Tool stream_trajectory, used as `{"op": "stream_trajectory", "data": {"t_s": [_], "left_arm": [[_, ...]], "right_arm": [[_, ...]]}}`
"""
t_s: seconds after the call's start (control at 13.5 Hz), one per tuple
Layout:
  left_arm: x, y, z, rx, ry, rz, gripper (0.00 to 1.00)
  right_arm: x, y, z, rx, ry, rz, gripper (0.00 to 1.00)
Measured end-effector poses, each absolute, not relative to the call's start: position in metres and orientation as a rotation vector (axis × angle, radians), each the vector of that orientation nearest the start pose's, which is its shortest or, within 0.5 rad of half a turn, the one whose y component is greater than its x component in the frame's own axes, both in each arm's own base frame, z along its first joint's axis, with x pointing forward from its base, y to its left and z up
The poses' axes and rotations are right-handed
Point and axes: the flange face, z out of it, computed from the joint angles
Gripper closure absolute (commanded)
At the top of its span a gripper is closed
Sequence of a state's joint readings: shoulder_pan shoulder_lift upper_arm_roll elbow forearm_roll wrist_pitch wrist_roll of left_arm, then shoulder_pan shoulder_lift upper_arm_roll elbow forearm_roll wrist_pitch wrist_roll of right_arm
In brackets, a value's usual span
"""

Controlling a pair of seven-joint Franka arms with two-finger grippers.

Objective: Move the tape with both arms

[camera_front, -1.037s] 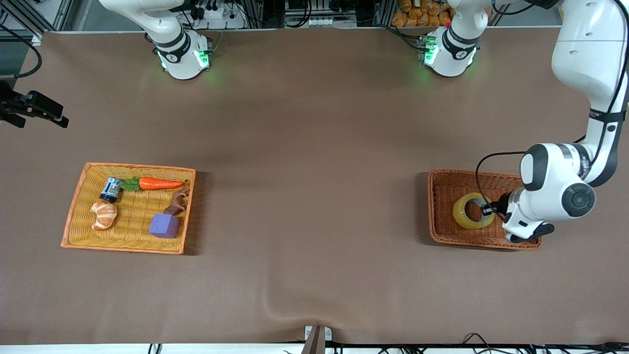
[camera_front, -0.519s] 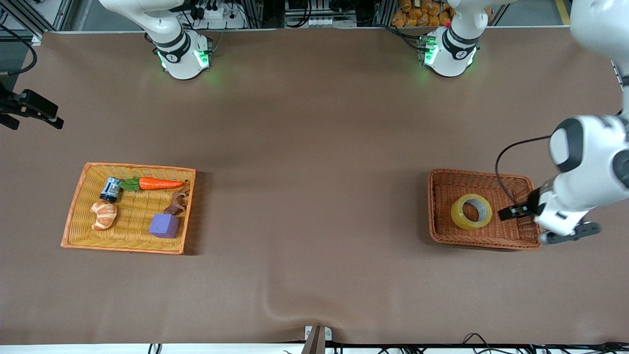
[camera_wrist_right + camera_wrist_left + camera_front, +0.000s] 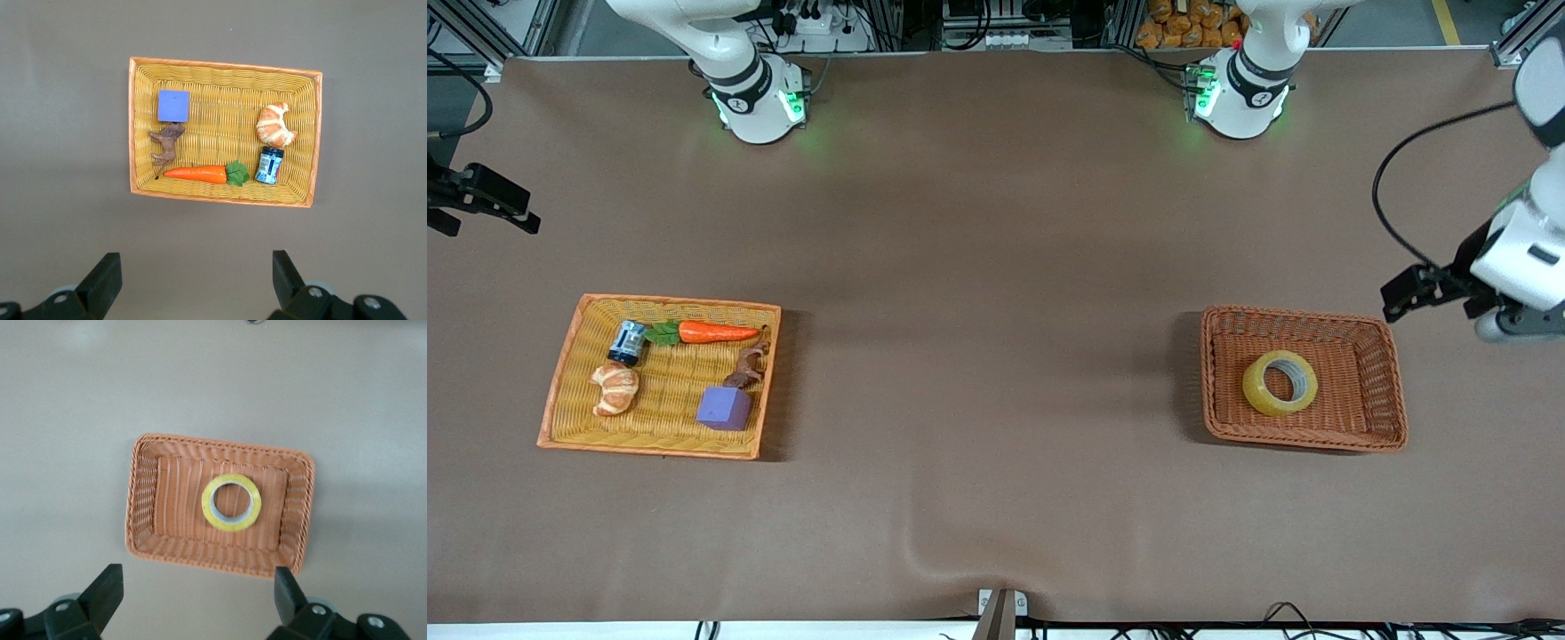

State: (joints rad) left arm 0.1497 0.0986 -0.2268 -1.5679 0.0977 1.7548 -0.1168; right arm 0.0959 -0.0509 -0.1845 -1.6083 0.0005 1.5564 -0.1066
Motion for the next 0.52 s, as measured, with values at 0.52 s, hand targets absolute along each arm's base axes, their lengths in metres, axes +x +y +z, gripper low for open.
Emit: {"op": "stream_trajectory", "data": {"t_s": [0.52], "left_arm": [[0.552,-0.052,0.637,-3.143,0.007,-0.063,0.0]], "right_arm": [[0.537,-0.05,0.63,-3.132,-0.033,0.011,0.0]]}}
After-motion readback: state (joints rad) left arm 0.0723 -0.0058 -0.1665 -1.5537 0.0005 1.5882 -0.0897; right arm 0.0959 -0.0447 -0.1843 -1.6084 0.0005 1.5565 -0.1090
